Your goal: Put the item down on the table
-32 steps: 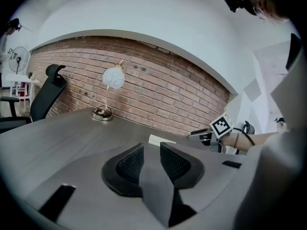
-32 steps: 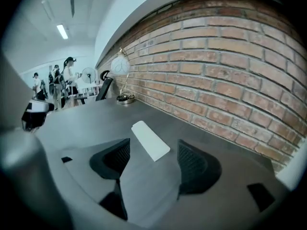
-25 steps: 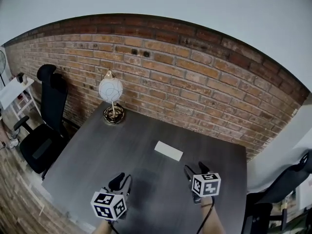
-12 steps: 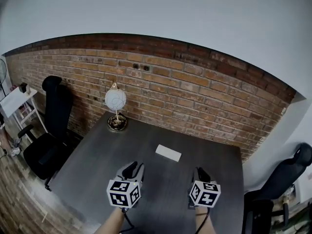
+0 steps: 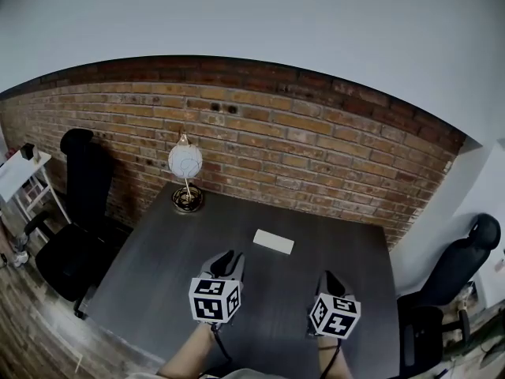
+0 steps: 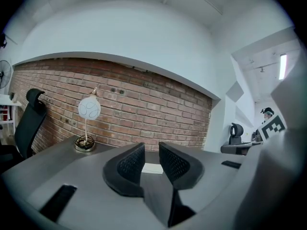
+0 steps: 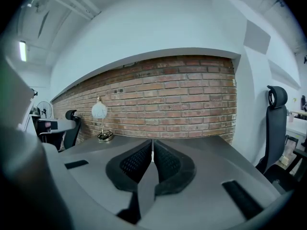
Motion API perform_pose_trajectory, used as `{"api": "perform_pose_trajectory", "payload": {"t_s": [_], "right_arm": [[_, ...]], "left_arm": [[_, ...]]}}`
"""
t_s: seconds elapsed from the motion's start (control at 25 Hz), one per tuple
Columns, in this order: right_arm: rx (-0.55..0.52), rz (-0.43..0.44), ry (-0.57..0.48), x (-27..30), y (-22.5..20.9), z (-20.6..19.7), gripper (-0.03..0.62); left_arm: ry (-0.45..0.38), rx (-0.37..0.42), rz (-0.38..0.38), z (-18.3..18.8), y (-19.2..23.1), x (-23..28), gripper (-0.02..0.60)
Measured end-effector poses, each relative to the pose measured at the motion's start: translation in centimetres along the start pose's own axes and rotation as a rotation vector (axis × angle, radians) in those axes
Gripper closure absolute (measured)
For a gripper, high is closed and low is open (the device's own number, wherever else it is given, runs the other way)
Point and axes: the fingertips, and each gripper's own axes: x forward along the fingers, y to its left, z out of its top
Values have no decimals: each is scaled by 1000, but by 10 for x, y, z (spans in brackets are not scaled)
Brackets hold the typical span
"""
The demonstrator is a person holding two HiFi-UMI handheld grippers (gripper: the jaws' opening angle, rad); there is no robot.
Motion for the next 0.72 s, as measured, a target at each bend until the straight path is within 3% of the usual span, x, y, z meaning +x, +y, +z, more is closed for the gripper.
{"api": "perform_pose_trajectory", "payload": {"t_s": [0.72], "right_arm": [[11, 0, 0, -9, 8, -3, 562]], "left_arm": [[21, 11, -16, -9, -2, -3, 486]]}}
